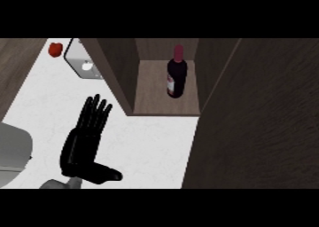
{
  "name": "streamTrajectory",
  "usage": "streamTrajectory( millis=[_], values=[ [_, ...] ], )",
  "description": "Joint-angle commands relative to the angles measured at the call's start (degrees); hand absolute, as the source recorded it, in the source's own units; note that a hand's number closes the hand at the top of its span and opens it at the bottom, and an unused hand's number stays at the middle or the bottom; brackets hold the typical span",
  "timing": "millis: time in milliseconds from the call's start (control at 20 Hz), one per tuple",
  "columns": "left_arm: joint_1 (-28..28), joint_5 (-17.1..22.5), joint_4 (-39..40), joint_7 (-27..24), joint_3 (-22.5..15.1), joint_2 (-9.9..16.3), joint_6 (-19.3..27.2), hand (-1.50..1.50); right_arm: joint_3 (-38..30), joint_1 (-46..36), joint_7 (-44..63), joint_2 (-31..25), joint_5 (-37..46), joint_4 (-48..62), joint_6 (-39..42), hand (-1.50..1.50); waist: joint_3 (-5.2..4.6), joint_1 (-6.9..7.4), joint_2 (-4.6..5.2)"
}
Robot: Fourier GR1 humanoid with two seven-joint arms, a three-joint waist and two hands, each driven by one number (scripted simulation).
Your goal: Pick up the wine, place it into the cabinet and close the cabinet
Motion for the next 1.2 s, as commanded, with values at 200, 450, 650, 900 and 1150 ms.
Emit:
streamTrajectory(
  millis=[200, 450, 650, 900, 1150],
  values=[
    [5.2, 2.2, -4.3, -1.3, 5.9, 6.9, -4.5, -1.5, 7.0, 1.0, 2.6, -4.7, -3.0, -12.2, 8.6, 1.5, -0.04, -0.13, 0.0],
    [8.2, 6.2, -5.0, -0.6, 11.0, 11.2, -8.5, -1.5, 6.7, -1.2, 5.8, -3.5, -2.7, -14.8, 7.7, 1.5, -0.11, 0.06, 0.04],
    [8.0, 6.5, -5.0, 0.5, 12.4, 12.7, -9.5, -1.5, 11.7, -3.7, 6.9, 0.6, 1.1, -12.3, 7.3, 1.5, -0.17, -0.05, -0.02],
    [9.3, 8.5, -4.2, 0.8, 15.1, 15.3, -13.6, -1.5, 12.1, -8.7, 10.2, 4.1, 0.4, -9.3, 7.7, 1.5, -0.26, 1.05, 0.24],
    [8.4, 11.2, -4.2, 2.7, 17.7, 17.9, -15.9, -1.5, 11.8, -11.4, 11.4, 6.8, -1.4, -8.6, 8.0, 1.5, -0.34, 1.69, 0.33]
  ],
)
